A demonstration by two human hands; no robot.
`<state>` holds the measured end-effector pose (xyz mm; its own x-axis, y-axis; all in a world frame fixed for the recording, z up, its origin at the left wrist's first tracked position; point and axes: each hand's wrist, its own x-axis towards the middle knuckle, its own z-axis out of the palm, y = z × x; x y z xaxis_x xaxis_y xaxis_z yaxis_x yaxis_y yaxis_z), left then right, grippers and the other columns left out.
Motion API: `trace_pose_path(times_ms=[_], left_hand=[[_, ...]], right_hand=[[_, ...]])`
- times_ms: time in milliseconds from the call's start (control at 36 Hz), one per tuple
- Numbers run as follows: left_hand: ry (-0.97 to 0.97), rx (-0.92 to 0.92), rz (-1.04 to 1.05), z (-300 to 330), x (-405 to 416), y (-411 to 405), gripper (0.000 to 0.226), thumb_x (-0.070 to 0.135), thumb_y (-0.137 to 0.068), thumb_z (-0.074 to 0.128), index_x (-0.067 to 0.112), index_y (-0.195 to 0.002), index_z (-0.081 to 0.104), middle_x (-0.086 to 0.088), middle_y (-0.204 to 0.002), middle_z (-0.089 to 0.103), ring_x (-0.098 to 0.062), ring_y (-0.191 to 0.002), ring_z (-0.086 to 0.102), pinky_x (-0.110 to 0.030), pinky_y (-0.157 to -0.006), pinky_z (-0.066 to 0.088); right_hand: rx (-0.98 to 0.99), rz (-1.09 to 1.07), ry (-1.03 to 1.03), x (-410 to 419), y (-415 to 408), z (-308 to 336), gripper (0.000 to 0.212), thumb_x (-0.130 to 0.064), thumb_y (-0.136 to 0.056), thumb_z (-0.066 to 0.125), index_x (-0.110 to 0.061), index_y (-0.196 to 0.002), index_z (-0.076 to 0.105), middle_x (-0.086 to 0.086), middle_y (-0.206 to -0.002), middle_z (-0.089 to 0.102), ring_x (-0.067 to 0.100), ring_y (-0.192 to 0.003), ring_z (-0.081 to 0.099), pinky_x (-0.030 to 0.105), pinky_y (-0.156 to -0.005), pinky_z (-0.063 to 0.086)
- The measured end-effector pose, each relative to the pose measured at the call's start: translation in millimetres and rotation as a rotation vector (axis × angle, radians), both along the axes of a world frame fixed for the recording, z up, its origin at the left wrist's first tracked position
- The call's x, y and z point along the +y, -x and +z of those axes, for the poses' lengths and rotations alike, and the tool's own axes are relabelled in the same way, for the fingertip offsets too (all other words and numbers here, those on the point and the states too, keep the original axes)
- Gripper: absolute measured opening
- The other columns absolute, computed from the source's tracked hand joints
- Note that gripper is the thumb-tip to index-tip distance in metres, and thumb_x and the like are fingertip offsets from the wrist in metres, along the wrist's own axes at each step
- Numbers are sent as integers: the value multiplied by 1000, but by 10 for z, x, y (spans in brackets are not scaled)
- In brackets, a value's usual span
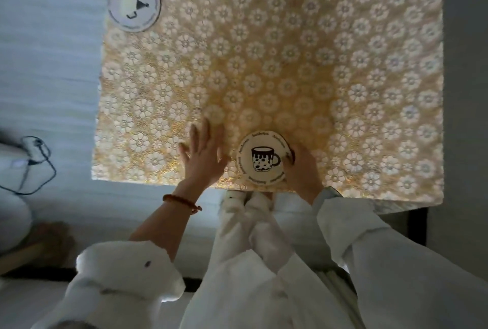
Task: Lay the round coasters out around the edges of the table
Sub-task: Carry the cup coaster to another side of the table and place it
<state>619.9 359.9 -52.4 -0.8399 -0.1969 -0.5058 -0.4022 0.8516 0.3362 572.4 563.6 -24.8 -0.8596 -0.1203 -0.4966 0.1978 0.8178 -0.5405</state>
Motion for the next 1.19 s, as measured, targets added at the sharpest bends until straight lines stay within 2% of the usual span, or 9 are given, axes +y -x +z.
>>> trace_pose_path(times_ms=[111,222,389,500,611,722,861,1194], left_hand=[[0,-2,-7,3,10,-1,77,41,-88,50,36,-144,-3,3,-153,-22,-25,-138,-25,-62,-107,-9],[-1,-7,-9,-7,0,-2,78,41,-87,51,37,-143,-3,3,-153,-22,-25,-138,-25,-62,-107,-9],[-4,-8,-12,-1,-12,0,78,42,-87,51,37,-143,-2,3,-153,-22,-26,-138,-25,-62,-107,-8],[11,-14,-21,24,0,7,77,42,-87,50,36,-144,-2,3,-154,-22,-26,-139,-24,-63,-109,-6],[41,4,-30,82,58,23,69,41,-90,46,34,-144,5,-4,-155,-16,-32,-140,-18,-65,-110,3],[15,28,-78,117,132,-23,58,36,-93,41,34,-144,13,-8,-156,-13,-34,-140,-19,-64,-111,0],[5,64,-150,91,248,-143,61,33,-90,47,32,-143,17,-10,-156,-8,-35,-140,-18,-65,-110,0],[31,8,-200,68,288,-153,84,54,-77,59,29,-144,16,-15,-155,-10,-39,-138,-19,-69,-107,-2]], right_hand=[[-8,-31,15,15,-9,5,21,-8,-87,48,-1,-106,53,21,-103,61,34,-92,58,40,-77,51],[-13,-34,23,43,-18,31,24,-7,-86,48,-1,-109,51,20,-106,61,34,-97,56,42,-82,51],[-12,-14,-6,38,-8,37,21,-8,-88,47,1,-107,52,20,-105,60,33,-95,58,36,-76,49],[-9,12,-70,25,-7,68,23,-11,-88,45,3,-107,49,23,-104,59,37,-94,57,42,-77,49],[-5,45,-117,26,8,80,29,-12,-89,44,0,-114,47,22,-110,57,38,-97,55,43,-78,49],[19,66,-97,22,13,102,37,-10,-89,43,-5,-125,39,19,-119,54,38,-103,55,47,-83,50],[30,74,-83,8,14,112,41,-7,-89,42,-10,-129,35,20,-124,52,39,-106,54,51,-83,50],[46,83,-99,4,-3,80,42,-4,-89,41,-13,-130,36,19,-126,50,38,-109,50,53,-83,50]])
